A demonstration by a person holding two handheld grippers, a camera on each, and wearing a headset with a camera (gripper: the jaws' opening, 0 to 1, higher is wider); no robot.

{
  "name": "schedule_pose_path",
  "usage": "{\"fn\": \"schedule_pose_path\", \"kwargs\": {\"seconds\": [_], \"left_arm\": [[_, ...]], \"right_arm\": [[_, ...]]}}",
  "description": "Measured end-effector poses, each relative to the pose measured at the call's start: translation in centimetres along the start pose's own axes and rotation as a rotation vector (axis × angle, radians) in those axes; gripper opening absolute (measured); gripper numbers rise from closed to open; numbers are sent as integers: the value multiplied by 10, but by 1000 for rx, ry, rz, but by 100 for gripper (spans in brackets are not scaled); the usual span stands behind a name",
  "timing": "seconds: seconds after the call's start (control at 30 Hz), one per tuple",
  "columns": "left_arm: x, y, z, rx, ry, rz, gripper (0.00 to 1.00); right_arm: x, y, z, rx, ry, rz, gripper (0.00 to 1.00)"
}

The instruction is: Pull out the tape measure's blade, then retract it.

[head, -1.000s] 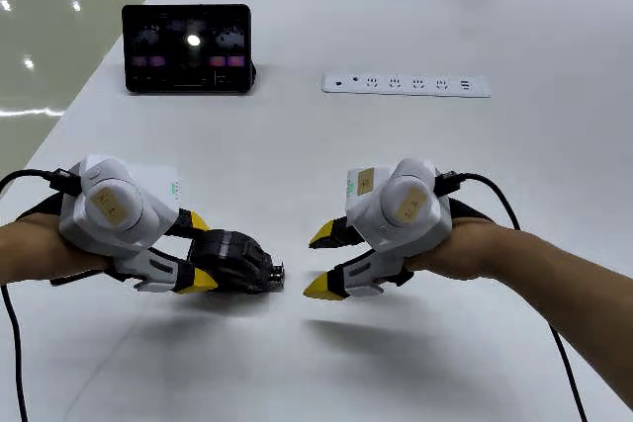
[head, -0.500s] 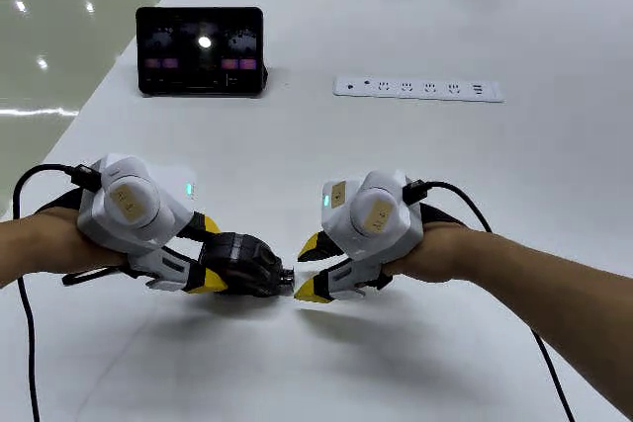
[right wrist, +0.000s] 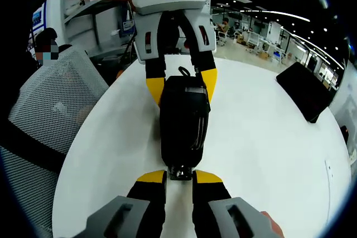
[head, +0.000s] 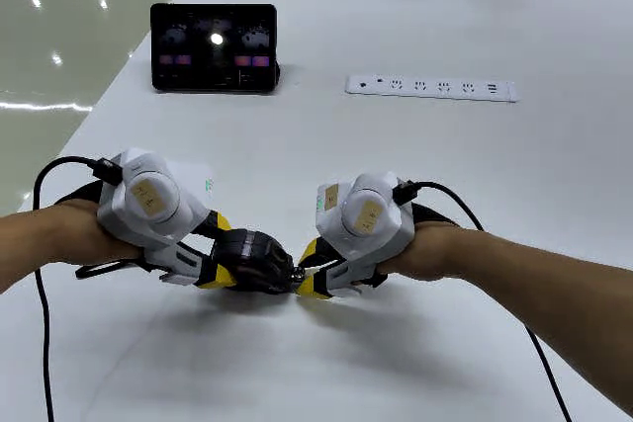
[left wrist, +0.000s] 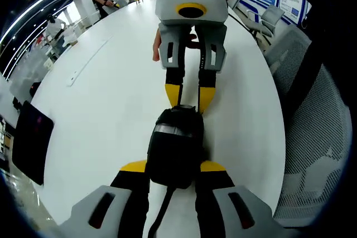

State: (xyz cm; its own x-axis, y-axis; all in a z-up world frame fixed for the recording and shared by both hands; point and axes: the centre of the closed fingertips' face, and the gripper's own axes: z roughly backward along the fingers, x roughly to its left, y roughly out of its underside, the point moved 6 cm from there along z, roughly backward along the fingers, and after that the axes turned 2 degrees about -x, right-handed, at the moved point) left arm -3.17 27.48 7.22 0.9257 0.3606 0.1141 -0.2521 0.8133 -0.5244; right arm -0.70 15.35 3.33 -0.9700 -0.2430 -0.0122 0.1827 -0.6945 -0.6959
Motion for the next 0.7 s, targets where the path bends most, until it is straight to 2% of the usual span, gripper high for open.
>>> {"fn": "schedule_pose_path", "kwargs": {"seconds": [0.27,0.47,0.7], "left_arm": [[2,0,3,-2,3,1,25],[3,-1,2,-6,4,-1,25],[3,-1,1,-7,5,1,25]], "right_arm": [[-1,0,-1,3,6,0,12],[-1,1,-1,3,11,42,12],[-1,1,-1,5,17,45,11]]}}
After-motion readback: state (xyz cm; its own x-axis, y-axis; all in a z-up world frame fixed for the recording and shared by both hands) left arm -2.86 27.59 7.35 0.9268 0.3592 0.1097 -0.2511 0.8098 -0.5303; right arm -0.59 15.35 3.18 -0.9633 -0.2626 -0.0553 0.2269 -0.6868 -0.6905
